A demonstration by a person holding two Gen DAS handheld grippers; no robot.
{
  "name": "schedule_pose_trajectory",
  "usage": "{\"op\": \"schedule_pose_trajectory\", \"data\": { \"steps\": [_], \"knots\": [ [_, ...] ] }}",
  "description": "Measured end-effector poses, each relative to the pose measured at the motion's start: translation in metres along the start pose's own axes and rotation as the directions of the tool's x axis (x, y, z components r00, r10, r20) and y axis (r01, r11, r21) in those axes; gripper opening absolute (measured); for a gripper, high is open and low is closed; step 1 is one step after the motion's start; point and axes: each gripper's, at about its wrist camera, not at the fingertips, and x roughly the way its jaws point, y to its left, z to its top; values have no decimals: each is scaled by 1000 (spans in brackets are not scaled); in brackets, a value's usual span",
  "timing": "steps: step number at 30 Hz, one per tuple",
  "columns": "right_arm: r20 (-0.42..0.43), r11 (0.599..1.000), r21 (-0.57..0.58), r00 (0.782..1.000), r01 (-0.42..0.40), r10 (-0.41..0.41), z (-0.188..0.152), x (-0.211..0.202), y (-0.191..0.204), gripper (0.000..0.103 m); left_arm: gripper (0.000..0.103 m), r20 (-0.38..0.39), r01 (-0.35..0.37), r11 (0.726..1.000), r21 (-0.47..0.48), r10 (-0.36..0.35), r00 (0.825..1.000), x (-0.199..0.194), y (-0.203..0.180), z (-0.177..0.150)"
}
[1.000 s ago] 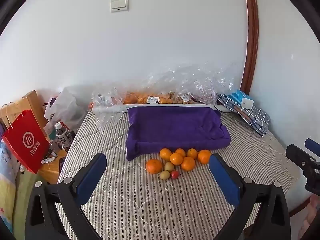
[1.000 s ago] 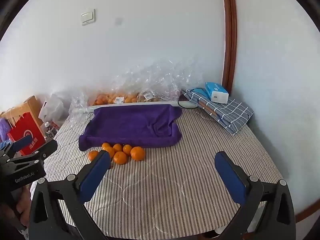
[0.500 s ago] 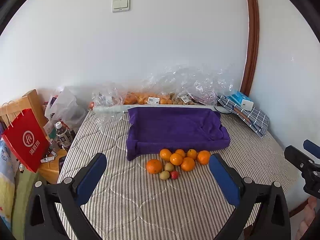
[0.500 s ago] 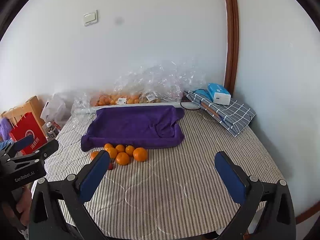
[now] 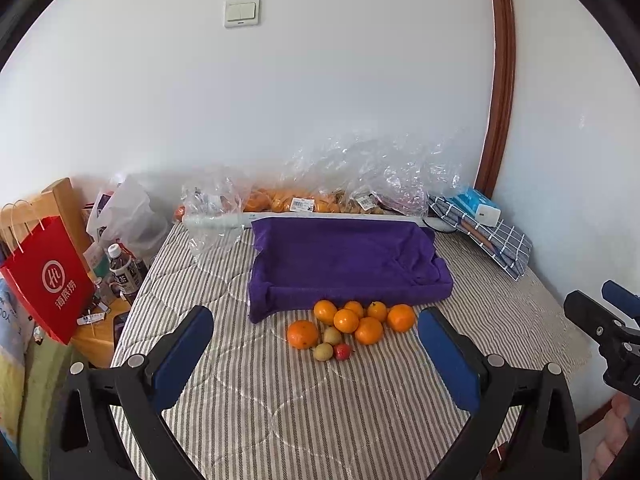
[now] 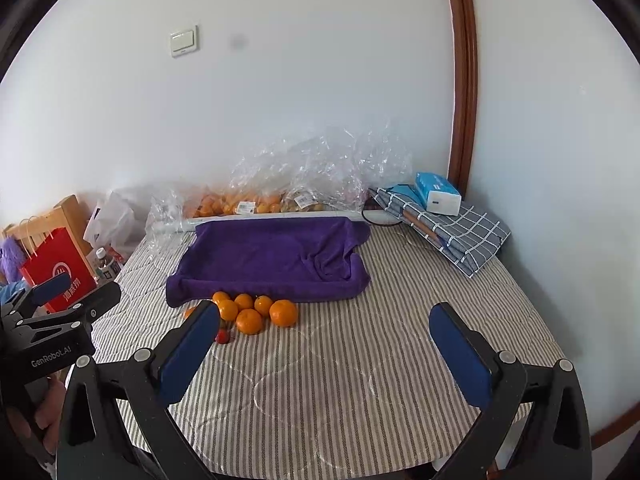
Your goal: Organize fruits
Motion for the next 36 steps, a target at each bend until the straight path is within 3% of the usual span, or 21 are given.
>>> {"op": "schedule_pose_trajectory", "data": {
  "steps": [36],
  "knots": [
    [3,1000,-11,1000,11,-11,1,-1,7,103,103,6,1,1000,-8,-1,1000,-3,1,-4]
  ]
}}
